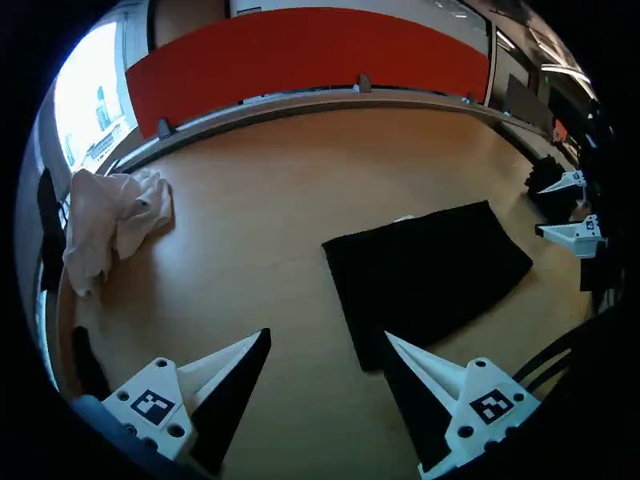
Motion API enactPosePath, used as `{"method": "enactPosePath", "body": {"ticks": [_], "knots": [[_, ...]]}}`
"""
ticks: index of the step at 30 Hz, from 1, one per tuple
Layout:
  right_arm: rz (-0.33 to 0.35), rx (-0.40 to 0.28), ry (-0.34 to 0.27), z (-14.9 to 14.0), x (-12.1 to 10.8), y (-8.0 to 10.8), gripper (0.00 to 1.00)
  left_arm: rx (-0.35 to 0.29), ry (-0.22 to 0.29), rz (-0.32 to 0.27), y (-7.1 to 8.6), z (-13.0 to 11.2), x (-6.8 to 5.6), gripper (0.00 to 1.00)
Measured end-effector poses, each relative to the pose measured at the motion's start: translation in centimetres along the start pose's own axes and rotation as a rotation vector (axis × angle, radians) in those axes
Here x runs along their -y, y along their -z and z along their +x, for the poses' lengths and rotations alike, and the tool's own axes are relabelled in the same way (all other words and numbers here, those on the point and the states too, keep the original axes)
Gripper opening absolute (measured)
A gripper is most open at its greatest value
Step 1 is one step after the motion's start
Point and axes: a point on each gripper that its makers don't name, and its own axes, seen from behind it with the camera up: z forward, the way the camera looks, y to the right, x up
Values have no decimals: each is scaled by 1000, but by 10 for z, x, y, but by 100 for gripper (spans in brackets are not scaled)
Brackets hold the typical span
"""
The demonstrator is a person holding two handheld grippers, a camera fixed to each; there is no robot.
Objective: Fold towel
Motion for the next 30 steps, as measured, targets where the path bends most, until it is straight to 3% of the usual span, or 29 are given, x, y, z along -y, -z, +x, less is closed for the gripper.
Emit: {"method": "enactPosePath", "body": {"ticks": [12, 20, 30], "knots": [[-2, 9, -27, -22, 11, 20, 94, -5, 55, 11, 19, -21, -4, 94], [39, 6, -15, -22, 18, 17, 95, -15, 83, 34, 29, -26, 1, 94], [95, 10, 47, -18, 30, 9, 95, -27, 147, 78, 53, -38, 15, 94]]}}
